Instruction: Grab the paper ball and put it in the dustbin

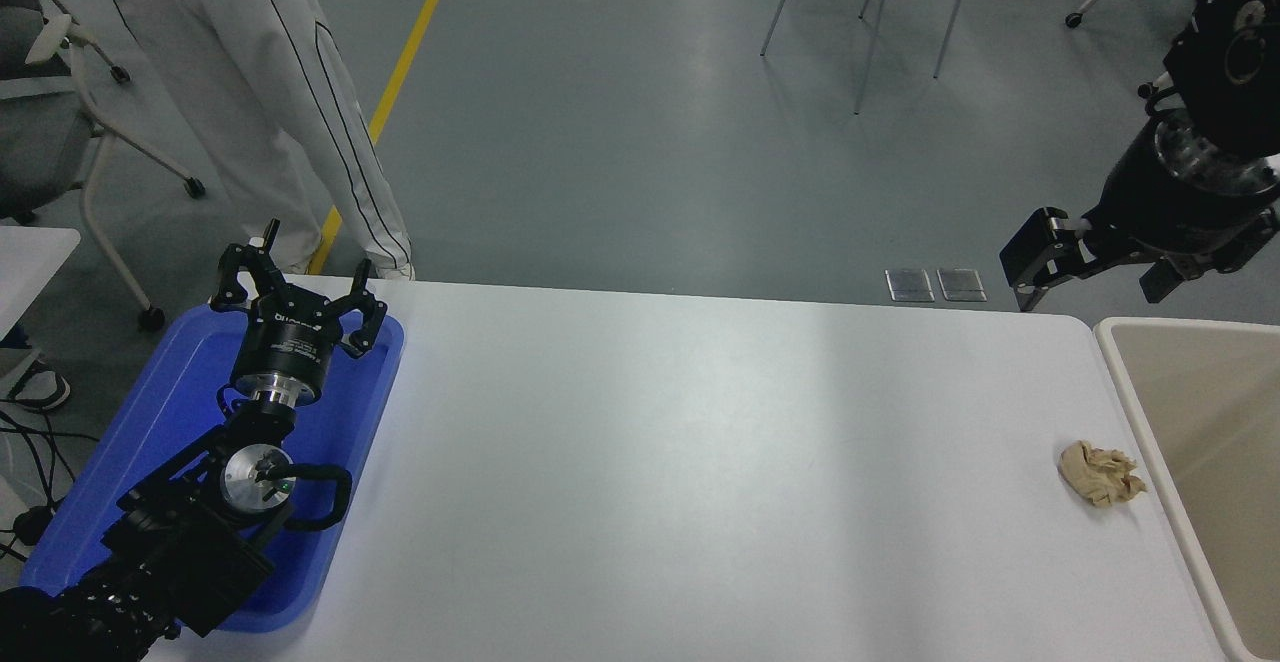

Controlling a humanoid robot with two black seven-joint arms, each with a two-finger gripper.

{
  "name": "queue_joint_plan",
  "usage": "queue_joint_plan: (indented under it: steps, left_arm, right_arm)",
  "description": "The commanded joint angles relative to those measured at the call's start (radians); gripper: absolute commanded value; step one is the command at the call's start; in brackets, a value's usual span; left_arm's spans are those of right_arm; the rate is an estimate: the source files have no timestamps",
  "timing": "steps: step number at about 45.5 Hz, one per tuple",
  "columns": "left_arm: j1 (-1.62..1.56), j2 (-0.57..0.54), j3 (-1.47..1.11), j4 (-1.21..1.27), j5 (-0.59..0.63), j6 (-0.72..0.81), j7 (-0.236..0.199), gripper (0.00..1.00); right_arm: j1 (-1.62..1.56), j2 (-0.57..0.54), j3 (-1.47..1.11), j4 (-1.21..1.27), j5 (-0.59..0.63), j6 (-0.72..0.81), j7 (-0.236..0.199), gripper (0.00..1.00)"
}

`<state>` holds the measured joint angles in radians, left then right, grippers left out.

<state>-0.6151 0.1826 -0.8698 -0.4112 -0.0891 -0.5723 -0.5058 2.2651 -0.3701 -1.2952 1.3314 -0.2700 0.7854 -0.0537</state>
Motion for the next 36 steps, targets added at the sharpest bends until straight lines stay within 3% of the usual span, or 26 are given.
queue_joint_plan:
  steps: [1, 36]
  left_arm:
    - [0.002, 0.002, 0.000, 0.000, 0.000, 0.000, 0.000, 1.00]
    - [0.002, 0.002, 0.000, -0.001, 0.000, 0.000, 0.001, 1.00]
  right_arm:
    - [-0.001, -0.001, -0.006, 0.000, 0.000, 0.000, 0.000, 1.00]
    - [-0.029, -0.026, -0.009, -0.001, 0.000, 0.000, 0.001, 1.00]
